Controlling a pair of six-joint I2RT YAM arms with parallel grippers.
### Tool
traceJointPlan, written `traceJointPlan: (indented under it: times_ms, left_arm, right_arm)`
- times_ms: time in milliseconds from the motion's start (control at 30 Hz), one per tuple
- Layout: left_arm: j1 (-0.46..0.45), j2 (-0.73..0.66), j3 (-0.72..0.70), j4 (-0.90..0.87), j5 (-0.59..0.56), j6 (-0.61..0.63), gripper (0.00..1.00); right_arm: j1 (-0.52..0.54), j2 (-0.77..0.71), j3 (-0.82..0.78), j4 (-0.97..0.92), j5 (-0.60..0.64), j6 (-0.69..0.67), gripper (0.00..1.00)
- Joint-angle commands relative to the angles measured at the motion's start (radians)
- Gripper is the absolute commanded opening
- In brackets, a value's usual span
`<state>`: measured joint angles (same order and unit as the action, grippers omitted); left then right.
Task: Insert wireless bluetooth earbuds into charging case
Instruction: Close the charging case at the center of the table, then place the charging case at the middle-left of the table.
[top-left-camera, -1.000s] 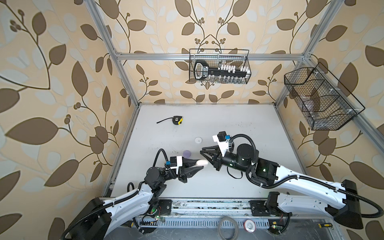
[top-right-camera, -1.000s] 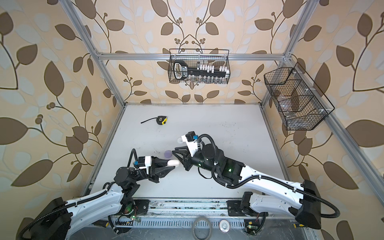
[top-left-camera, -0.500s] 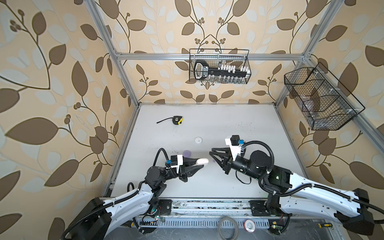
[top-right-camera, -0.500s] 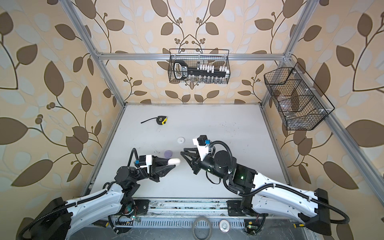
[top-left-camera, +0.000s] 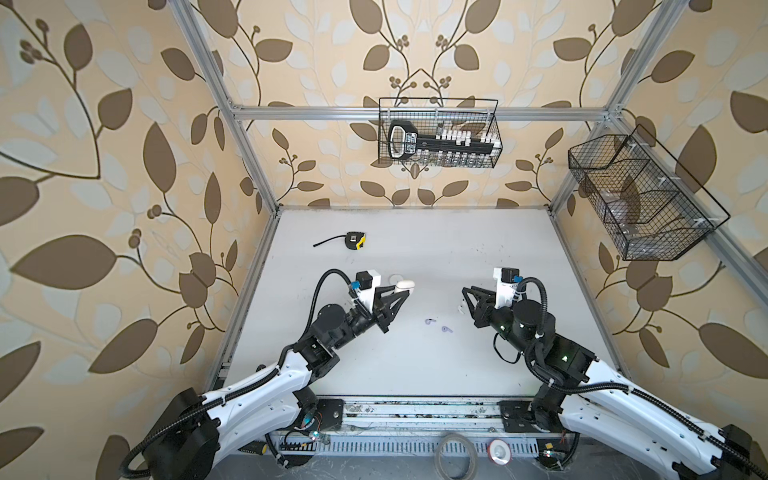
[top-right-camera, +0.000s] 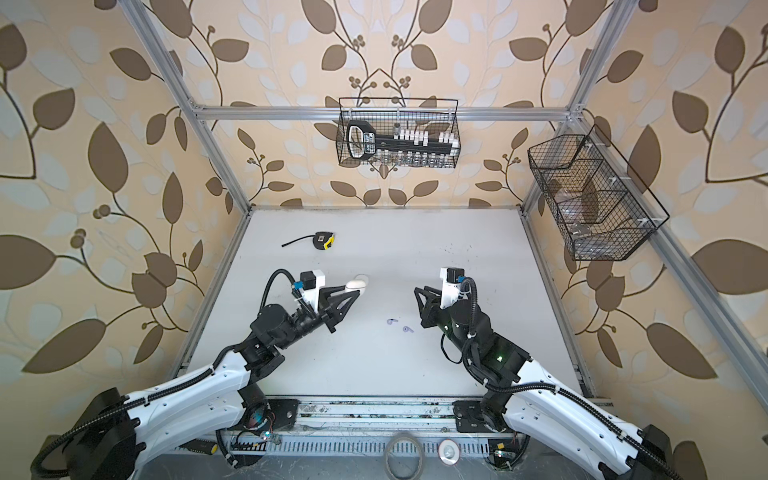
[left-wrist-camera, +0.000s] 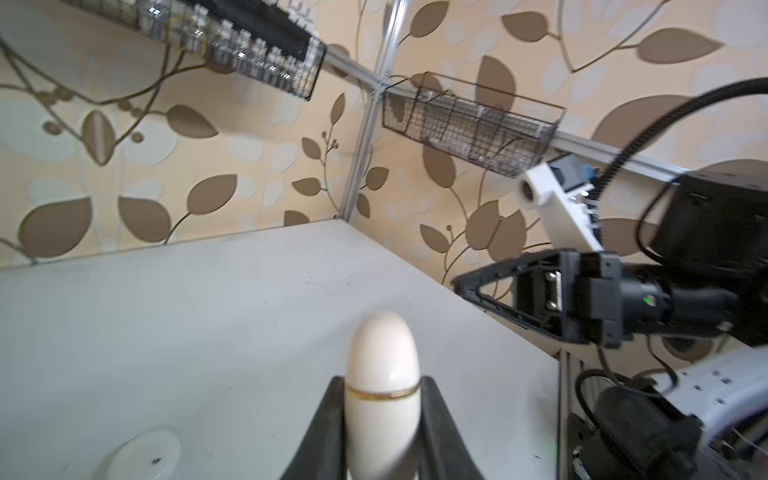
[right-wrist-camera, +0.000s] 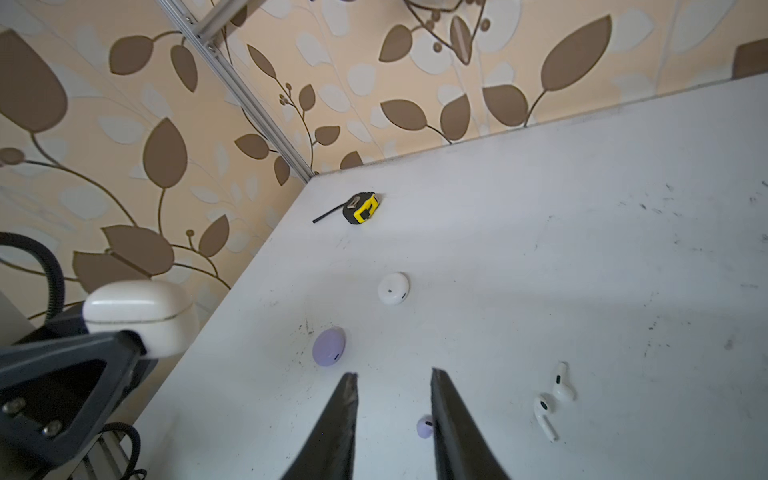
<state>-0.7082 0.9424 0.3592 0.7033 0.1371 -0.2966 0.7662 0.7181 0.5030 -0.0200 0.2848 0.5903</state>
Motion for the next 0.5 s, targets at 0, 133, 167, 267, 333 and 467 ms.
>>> traceJointPlan:
  times_ms: [0,133,167,267,333,467]
  left_arm:
    - [-0.001,0.074,0.063,-0.17,-0.296,-0.17,0.0]
    - [0.062,0.16,0.126,-0.283,-0.39,-0.194,0.0]
    - [0.099,0.177,0.126,-0.28,-0.37,-0.205,0.0]
    - [0.228,0.217,0.093,-0.235,-0.306,-0.281,0.0]
    - [0.303,0.232,0.071,-0.204,-0.262,-0.303,0.0]
    - [0.351,0.226,0.054,-0.241,-0.353,-0.358,0.0]
  right_arm:
    - [-0.004,0.034,-0.012,0.019,0.01,0.034,0.31]
    - [-0.004,0.107,-0.008,0.05,-0.011,0.029,0.31]
    - [-0.004,0.13,-0.004,0.057,-0.017,0.027,0.32]
    - [-0.002,0.199,0.002,0.077,-0.025,0.025,0.34]
    - [-0.001,0.248,0.014,0.089,-0.036,0.021,0.36]
    - [0.02,0.339,0.05,0.092,-0.033,0.007,0.38]
